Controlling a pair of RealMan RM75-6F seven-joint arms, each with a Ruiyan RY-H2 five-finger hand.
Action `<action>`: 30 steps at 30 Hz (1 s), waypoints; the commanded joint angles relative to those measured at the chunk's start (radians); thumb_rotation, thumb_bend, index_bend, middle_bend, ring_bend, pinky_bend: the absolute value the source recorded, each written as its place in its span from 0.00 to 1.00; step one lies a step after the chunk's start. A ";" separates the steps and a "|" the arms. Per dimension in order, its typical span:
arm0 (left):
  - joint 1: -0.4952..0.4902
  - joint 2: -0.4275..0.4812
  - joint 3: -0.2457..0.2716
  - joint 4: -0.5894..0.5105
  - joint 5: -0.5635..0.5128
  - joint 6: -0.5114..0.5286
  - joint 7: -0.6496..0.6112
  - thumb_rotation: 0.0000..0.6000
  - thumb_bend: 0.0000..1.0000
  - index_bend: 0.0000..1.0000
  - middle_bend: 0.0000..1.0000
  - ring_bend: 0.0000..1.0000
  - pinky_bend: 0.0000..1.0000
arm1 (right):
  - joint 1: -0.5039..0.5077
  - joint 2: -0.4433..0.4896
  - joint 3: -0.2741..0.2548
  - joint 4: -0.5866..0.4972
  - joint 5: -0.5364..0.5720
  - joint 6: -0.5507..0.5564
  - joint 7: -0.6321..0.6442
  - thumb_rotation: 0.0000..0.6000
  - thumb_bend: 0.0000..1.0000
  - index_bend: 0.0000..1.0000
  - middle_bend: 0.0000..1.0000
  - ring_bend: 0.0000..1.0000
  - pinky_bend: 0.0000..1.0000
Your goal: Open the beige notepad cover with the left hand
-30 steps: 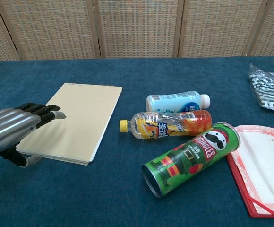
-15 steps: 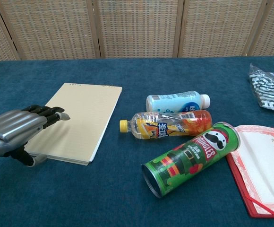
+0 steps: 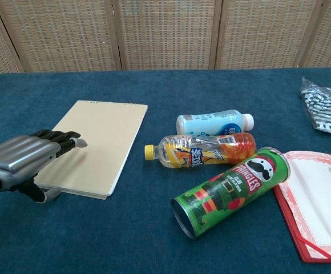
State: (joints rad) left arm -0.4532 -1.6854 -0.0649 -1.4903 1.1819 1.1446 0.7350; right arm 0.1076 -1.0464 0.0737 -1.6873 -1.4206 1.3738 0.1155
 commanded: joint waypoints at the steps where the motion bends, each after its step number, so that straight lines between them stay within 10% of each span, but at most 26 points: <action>1: 0.000 0.001 0.003 -0.001 0.003 0.004 -0.002 1.00 0.33 0.00 0.00 0.00 0.00 | 0.000 0.000 0.000 0.001 0.001 0.000 0.001 1.00 0.21 0.03 0.00 0.00 0.00; 30: -0.053 -0.044 -0.030 0.088 -0.052 -0.006 -0.002 1.00 0.41 0.00 0.00 0.00 0.00 | 0.001 -0.002 0.000 0.002 -0.006 0.001 0.003 1.00 0.21 0.03 0.00 0.00 0.00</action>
State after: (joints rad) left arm -0.5055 -1.7273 -0.0934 -1.4056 1.1258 1.1343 0.7374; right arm 0.1085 -1.0483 0.0736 -1.6852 -1.4260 1.3747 0.1184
